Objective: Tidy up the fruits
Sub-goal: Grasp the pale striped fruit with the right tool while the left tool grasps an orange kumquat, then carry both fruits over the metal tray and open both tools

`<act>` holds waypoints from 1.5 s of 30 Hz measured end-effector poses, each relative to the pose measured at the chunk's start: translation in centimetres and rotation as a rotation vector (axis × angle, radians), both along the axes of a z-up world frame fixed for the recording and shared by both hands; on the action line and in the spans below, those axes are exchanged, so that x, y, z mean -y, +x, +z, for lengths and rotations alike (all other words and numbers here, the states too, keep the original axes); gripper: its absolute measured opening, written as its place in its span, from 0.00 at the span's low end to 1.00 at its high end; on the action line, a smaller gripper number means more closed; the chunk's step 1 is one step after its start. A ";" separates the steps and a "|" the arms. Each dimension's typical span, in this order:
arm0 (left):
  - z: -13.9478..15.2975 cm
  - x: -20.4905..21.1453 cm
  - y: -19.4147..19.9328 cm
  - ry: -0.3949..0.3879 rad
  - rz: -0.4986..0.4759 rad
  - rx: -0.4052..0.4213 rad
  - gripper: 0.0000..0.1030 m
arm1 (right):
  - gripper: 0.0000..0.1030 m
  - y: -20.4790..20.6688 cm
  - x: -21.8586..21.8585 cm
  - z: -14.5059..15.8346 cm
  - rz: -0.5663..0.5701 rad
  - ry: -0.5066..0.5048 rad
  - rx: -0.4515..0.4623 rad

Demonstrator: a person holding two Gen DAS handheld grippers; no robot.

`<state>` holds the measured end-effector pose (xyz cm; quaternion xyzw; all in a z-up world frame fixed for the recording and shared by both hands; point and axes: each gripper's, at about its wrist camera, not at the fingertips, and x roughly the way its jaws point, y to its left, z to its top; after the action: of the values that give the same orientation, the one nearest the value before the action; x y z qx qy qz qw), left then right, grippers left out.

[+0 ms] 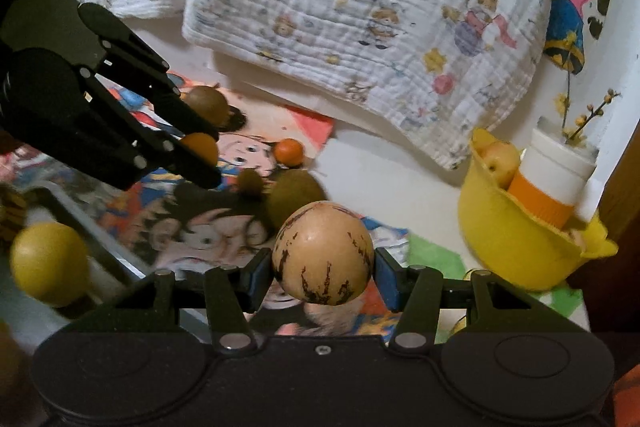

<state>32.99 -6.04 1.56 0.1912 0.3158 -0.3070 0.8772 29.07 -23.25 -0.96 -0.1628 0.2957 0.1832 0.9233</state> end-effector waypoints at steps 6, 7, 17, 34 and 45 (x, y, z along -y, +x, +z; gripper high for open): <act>1.7 -1.9 -2.6 -0.052 0.061 0.002 0.36 | 0.54 -2.5 -2.0 0.7 0.029 0.068 -0.024; 1.9 -2.2 -3.0 -0.056 0.071 0.003 0.36 | 0.54 -2.9 -2.2 0.7 0.037 0.075 -0.026; 2.6 -5.3 -8.0 -0.102 0.169 -0.019 0.36 | 0.54 -6.8 -3.6 -0.3 0.078 0.107 -0.074; 0.6 -7.0 -16.0 -0.115 0.251 -0.100 0.36 | 0.54 -10.4 -4.3 -1.8 0.115 0.102 -0.137; -1.3 -6.6 -17.5 -0.063 0.250 -0.163 0.36 | 0.54 -11.1 -4.3 -2.5 0.130 0.077 -0.154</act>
<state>15.48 0.53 0.27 0.0970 0.3974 -0.2197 0.8856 17.98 -18.92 -3.43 -0.1316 0.3471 0.2660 0.8896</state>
